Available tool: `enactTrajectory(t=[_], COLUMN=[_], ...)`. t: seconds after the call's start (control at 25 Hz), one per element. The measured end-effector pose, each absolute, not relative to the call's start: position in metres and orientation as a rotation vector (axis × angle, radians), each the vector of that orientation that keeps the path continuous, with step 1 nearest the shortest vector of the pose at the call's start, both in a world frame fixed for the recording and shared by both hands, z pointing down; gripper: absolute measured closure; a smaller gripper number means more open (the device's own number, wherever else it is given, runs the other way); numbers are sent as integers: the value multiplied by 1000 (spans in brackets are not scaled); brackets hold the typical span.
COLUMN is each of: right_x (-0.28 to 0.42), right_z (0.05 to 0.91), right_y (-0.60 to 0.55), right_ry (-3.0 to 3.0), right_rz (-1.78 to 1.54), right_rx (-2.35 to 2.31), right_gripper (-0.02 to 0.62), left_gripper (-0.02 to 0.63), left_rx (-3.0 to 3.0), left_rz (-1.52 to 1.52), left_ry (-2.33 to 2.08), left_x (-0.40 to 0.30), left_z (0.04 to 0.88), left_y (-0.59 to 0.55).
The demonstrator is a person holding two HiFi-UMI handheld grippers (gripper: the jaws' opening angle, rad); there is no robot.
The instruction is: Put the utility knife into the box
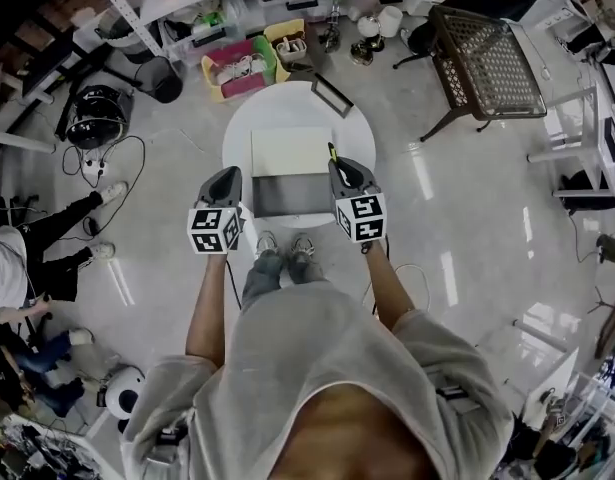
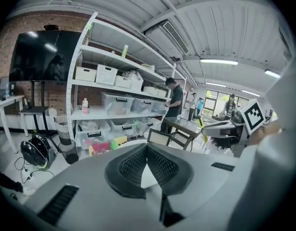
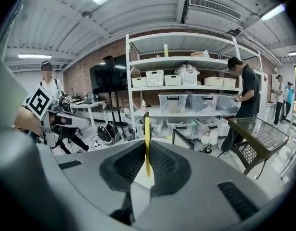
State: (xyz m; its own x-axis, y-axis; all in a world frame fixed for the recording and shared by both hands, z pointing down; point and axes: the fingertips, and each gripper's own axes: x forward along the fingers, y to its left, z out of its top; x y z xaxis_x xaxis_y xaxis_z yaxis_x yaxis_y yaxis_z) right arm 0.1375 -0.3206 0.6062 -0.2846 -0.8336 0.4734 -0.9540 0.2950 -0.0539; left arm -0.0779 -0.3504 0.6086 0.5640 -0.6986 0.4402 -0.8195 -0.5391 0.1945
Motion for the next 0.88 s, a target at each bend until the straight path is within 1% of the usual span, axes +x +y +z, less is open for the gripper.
enactTrajectory(t=[0.56,0.88], right_x=[117,97], right_z=[664,698], right_y=[-271,-250], right_ry=[-2110,-2087], right_rz=[620,644], right_rx=[1547,1414], right_gripper=[546,546], left_gripper=[586,586], left_rx=[2369,2342], left_rz=[470,489], left_ry=[-1156,-1139], left_x=[-79,-84], left_z=[651,668], left_y=[-326,-318])
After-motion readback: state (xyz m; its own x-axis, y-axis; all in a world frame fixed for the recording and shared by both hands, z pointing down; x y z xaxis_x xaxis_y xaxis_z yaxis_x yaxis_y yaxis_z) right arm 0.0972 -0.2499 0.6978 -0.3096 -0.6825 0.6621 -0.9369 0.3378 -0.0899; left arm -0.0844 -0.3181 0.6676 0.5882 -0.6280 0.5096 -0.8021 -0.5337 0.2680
